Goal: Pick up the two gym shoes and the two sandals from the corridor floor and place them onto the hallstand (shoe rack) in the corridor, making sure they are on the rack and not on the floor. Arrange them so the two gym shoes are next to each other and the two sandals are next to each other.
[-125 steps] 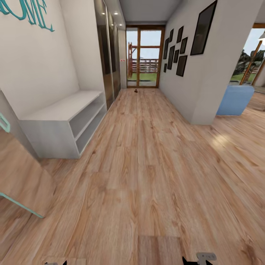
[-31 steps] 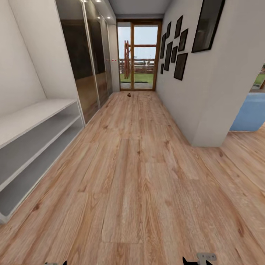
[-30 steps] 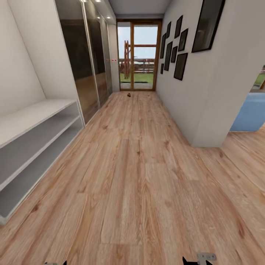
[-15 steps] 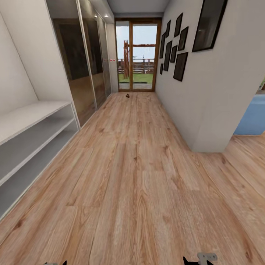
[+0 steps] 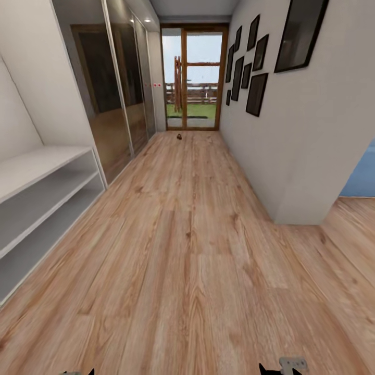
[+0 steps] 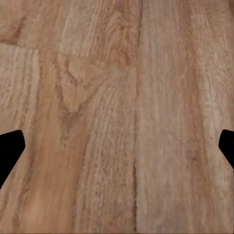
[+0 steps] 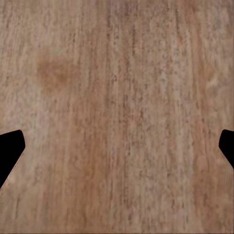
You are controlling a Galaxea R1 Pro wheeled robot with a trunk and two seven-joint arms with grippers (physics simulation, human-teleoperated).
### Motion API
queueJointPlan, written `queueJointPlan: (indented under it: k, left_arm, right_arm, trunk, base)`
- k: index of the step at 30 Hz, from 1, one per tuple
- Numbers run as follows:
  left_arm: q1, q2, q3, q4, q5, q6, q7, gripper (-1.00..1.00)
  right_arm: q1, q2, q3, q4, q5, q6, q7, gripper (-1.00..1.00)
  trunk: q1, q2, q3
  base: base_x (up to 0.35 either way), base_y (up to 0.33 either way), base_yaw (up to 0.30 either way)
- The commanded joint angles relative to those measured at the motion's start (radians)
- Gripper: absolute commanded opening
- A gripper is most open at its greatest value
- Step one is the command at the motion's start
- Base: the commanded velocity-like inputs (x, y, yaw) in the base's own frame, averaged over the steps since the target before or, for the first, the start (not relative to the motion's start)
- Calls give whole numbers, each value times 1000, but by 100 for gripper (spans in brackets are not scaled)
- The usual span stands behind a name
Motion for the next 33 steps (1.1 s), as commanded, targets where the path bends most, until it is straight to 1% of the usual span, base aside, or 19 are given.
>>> queueJointPlan:
  k: [1,23,33]
  left_arm:
    - [-1,0,6,1,3,1,-10,100]
    - [-1,0,6,1,3,1,-10,100]
    - [-1,0,6,1,3,1,-10,100]
  right_arm:
    - [-1,0,8,1,-11,-3,5,100]
    - [-1,1,8,1,-9,-3,6,100]
    - [0,0,8,1,-9,-3,6,100]
  trunk:
    - [0,0,-1]
    - [0,0,-1]
    - [0,0,-1]
  base:
    - [333,-83,0]
    - [333,-82,-26]
    - [336,-32,-1]
